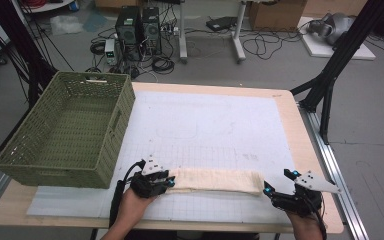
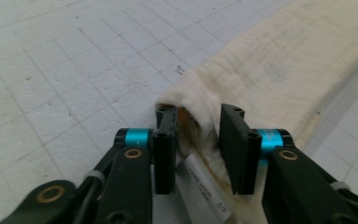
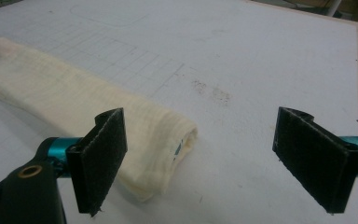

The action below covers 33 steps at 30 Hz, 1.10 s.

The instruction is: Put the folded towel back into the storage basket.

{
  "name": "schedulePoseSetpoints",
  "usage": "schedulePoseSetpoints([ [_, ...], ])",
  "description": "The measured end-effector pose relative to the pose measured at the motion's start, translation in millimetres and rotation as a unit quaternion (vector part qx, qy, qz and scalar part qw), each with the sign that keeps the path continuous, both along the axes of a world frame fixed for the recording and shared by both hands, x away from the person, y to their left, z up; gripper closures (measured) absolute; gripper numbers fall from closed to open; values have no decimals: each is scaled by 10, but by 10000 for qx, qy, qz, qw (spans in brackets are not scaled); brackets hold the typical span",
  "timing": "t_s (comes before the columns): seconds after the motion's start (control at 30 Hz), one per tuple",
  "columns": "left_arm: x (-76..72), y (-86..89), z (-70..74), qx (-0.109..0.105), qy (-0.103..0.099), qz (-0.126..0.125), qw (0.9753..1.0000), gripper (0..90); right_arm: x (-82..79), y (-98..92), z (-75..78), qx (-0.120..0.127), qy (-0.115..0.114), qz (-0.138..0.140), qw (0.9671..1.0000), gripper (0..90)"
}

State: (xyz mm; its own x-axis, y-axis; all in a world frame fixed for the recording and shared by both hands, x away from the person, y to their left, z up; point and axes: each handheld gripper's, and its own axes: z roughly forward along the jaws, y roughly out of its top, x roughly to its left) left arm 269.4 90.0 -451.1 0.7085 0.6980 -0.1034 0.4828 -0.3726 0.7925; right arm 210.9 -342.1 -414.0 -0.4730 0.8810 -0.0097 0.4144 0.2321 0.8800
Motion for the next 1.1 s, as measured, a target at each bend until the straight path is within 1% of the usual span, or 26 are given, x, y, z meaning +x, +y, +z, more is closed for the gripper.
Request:
schedulePoseSetpoints([
  [0.03,3,2,-3,-71,55,9,10000,702,0,0,0,0,0,0,10000,161],
  [0.07,10,13,-4,-93,85,-20,9999,747,0,8,-2,-7,18,11,10000,161],
  [0.1,16,21,-9,-205,139,-47,9997,779,3,10,-3,-19,15,27,10000,162],
  [0.2,17,22,-8,-209,135,-79,9997,811,15,15,-8,-32,7,23,10000,162],
  [0.23,18,23,-7,-215,139,-79,9996,816,16,20,-13,-39,43,28,10000,162],
  [0.37,23,30,-8,-255,172,-70,9995,820,45,45,-31,-47,99,66,9999,165],
  [0.43,18,30,-6,-252,147,-67,9996,821,54,63,-38,-78,85,107,9999,165],
  [0.53,7,30,0,-239,87,-73,9996,825,50,97,-41,-113,107,161,9997,176],
  [0.57,-3,24,6,-243,11,-77,9997,826,52,98,-40,-123,101,197,9997,181],
  [0.6,-3,24,6,-243,11,-77,9997,827,52,98,-40,-123,101,197,9997,181],
  [0.63,-15,25,21,-280,-63,-76,9996,829,58,103,-47,-137,118,189,9997,182],
  [0.67,-15,25,21,-280,-63,-76,9996,829,62,105,-55,-160,133,186,9996,182],
  [0.77,-30,43,63,-391,-184,-99,9990,830,84,99,-75,-171,202,187,9995,181],
  [0.83,-31,49,71,-421,-209,-98,9988,832,99,93,-88,-154,243,173,9994,180],
  [0.87,-36,61,87,-493,-261,-135,9984,833,108,90,-103,-138,269,184,9994,179],
  [0.9,-41,62,94,-548,-316,-132,9979,833,117,96,-121,-98,316,184,9993,178],
  [0.93,-41,62,94,-548,-316,-132,9979,833,134,102,-145,-69,390,204,9990,177],
  [1.03,-55,76,118,-565,-449,-71,9974,834,194,146,-220,-100,554,184,9982,181],
  [1.07,-55,76,118,-565,-449,-71,9974,833,215,165,-248,-156,632,179,9977,197],
  [1.1,-56,78,121,-556,-458,-61,9974,833,232,182,-275,-174,716,209,9971,245],
])
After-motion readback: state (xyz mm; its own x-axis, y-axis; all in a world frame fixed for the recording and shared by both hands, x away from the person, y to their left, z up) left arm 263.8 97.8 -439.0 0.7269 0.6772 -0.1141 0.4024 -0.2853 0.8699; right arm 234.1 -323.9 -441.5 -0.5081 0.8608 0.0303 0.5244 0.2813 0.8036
